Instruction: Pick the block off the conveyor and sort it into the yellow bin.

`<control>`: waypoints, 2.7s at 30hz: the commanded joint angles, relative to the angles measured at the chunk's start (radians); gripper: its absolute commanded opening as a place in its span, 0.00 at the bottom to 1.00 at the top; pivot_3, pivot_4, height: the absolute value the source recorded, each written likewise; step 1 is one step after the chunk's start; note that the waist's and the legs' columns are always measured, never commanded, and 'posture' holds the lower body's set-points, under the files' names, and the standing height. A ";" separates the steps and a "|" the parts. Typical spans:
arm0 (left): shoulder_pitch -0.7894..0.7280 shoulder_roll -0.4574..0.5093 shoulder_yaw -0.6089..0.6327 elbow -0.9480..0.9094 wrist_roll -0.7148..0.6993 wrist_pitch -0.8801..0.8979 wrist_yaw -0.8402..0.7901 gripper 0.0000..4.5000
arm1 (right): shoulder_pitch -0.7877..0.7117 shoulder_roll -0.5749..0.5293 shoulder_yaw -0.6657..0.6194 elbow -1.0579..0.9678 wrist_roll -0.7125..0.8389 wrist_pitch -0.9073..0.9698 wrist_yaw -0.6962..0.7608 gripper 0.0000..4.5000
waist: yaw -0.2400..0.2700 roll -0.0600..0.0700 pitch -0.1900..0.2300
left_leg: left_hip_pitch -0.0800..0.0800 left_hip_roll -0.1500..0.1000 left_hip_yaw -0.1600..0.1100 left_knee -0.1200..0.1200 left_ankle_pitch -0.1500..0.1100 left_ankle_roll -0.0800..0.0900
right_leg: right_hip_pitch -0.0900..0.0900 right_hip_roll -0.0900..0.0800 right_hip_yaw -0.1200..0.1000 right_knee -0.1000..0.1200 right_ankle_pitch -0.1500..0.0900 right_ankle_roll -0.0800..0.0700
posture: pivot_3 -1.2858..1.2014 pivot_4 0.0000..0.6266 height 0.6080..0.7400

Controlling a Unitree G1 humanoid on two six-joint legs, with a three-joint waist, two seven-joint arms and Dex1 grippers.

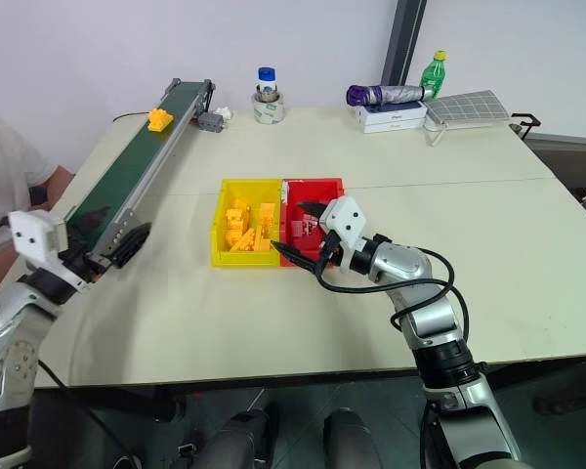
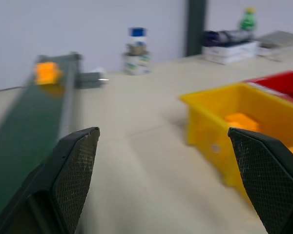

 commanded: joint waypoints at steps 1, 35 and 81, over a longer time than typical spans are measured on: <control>-0.006 -0.014 0.082 0.022 0.053 -0.071 0.113 0.99 | -0.025 0.012 0.001 -0.015 0.011 -0.024 0.010 1.00 | 0.001 0.000 0.000 | 0.000 0.000 0.000 0.000 0.000 0.000 | 0.000 0.000 0.000 0.000 0.000 0.000 | 0.52 0.24 1.00; -0.063 0.041 0.082 0.066 0.031 0.044 0.195 0.99 | -0.039 0.022 0.005 0.008 0.004 -0.038 0.027 1.00 | 0.000 0.000 0.000 | 0.000 0.000 0.000 0.000 0.000 0.000 | 0.000 0.000 0.000 -0.001 0.000 0.000 | 0.52 0.24 1.00; -0.560 0.237 -0.148 0.719 0.183 0.205 0.023 0.58 | -0.004 0.033 0.013 -0.036 -0.013 -0.031 -0.039 1.00 | -0.001 0.000 0.000 | 0.000 0.000 0.000 -0.001 0.000 0.000 | -0.001 0.001 -0.001 0.000 0.002 0.003 | 0.52 0.24 1.00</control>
